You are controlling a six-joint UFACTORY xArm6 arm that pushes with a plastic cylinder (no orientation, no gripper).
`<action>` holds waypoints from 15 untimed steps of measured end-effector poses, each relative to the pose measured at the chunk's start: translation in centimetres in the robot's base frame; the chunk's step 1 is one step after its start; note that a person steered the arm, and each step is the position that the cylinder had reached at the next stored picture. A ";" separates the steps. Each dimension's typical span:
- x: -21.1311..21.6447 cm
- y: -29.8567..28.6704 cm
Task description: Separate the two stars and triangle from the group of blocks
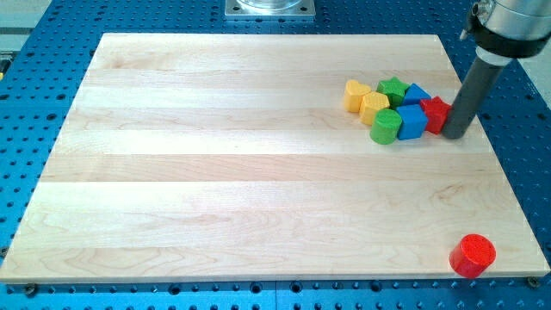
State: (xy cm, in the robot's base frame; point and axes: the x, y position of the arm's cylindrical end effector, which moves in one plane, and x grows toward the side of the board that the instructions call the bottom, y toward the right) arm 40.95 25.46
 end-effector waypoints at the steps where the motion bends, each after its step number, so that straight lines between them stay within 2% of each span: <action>1: -3.1 -1.2; 2: -3.8 -4.4; 3: -3.8 -3.2; 5: -4.2 -5.3; 8: -7.9 -7.0; 9: -11.0 -6.3; 10: -10.8 -5.9; 11: -6.1 -6.7; 12: -6.9 -8.5; 13: -5.8 -14.6; 14: -7.4 -16.5; 15: -9.8 -15.7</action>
State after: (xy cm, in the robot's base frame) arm 31.16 9.78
